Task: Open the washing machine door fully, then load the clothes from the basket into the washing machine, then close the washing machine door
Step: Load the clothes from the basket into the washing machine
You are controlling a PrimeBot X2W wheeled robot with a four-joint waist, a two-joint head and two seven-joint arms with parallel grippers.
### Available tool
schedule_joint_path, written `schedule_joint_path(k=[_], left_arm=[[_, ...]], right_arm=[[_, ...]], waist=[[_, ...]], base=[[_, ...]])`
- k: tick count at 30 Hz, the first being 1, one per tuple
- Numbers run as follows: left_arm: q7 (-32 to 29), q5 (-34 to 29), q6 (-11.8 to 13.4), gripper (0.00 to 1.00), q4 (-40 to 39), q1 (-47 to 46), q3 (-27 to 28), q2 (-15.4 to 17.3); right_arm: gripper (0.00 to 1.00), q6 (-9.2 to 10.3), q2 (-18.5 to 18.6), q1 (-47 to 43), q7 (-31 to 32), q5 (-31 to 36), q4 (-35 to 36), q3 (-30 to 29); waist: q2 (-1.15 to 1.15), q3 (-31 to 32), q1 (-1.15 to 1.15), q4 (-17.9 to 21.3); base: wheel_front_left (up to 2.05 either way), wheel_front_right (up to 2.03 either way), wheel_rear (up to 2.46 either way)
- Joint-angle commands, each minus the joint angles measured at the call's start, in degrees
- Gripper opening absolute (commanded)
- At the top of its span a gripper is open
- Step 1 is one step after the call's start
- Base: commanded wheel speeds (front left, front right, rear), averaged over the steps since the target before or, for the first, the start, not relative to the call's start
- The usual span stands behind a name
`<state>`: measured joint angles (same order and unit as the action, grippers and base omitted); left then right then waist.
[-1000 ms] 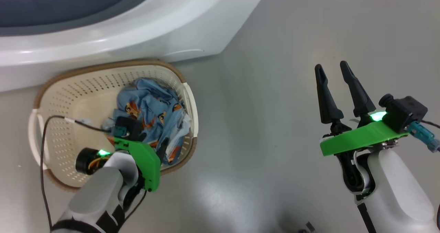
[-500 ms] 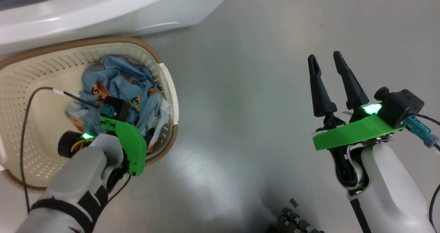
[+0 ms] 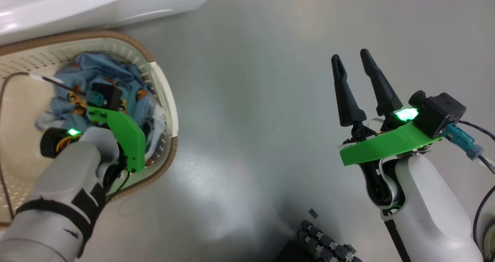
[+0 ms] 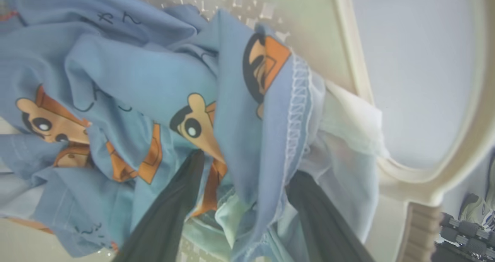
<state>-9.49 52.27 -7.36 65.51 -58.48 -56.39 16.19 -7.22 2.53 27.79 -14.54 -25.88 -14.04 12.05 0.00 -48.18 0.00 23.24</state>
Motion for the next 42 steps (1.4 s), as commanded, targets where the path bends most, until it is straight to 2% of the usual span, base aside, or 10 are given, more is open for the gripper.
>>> schedule_joint_path(k=[1, 6, 7, 8, 9, 16, 24, 31, 42], left_arm=[[0.58, 0.77, -0.13, 1.00, 0.38, -0.40, 1.14, -0.14], [1.99, 1.12, -0.08, 1.00, 4.71, -1.44, 1.22, -0.60], [2.40, 1.12, -0.03, 0.76, 5.27, -1.58, 1.25, -0.63], [2.87, 1.08, -0.03, 0.24, 5.68, -1.72, 1.25, -0.69], [3.61, 0.99, 0.02, 0.00, 5.98, -1.88, 1.24, -0.76], [7.10, 0.68, 0.02, 0.00, 7.12, -2.49, 0.89, -1.64], [12.21, 2.40, -0.10, 0.00, 6.98, -0.20, 1.55, -2.73], [16.20, 4.66, -0.12, 0.00, 3.51, 2.96, 1.60, -3.32], [23.32, 8.28, -0.13, 0.00, -4.96, 8.10, 0.42, -3.83]], right_arm=[[1.00, -0.26, 0.37, -1.41, -0.46, -0.97, 1.13, 1.01], [1.00, -0.26, 0.36, -1.72, -0.46, -1.11, 1.14, 1.06], [1.00, -0.26, 0.36, -1.67, -0.46, -1.15, 1.10, 1.12], [1.00, -0.26, 0.36, -1.59, -0.46, -1.19, 1.07, 1.18], [1.00, -0.26, 0.35, -1.50, -0.46, -1.22, 1.05, 1.22], [1.00, -0.26, 0.35, -1.30, -0.46, -1.09, 0.72, 1.17], [1.00, -0.26, 0.35, -1.31, -0.46, -0.20, 0.19, 0.19], [1.00, -0.26, 0.51, -1.62, -0.46, 0.49, -0.62, -0.11], [1.00, -0.26, 3.39, -3.17, -0.46, 0.04, -2.85, -0.03]], waist=[[0.00, -0.51, 0.00, 0.69], [0.00, -0.65, 0.00, 1.08], [0.00, -0.67, 0.00, 1.13], [0.00, -0.71, 0.00, 1.14], [0.00, -0.72, 0.00, 1.13], [0.00, 0.24, 0.00, 0.19], [0.00, 4.42, 0.00, -1.97], [0.00, 9.08, 0.00, -4.26], [0.00, 19.41, 0.00, -9.27]], base=[[0.00, 0.00, 0.00], [0.00, 0.00, 0.00], [0.00, 0.00, 0.00], [0.00, 0.00, 0.00], [0.00, 0.00, 0.00], [0.00, 0.00, 0.00], [0.00, 0.00, 0.00], [0.00, 0.00, 0.00], [0.00, 0.00, 0.00]])
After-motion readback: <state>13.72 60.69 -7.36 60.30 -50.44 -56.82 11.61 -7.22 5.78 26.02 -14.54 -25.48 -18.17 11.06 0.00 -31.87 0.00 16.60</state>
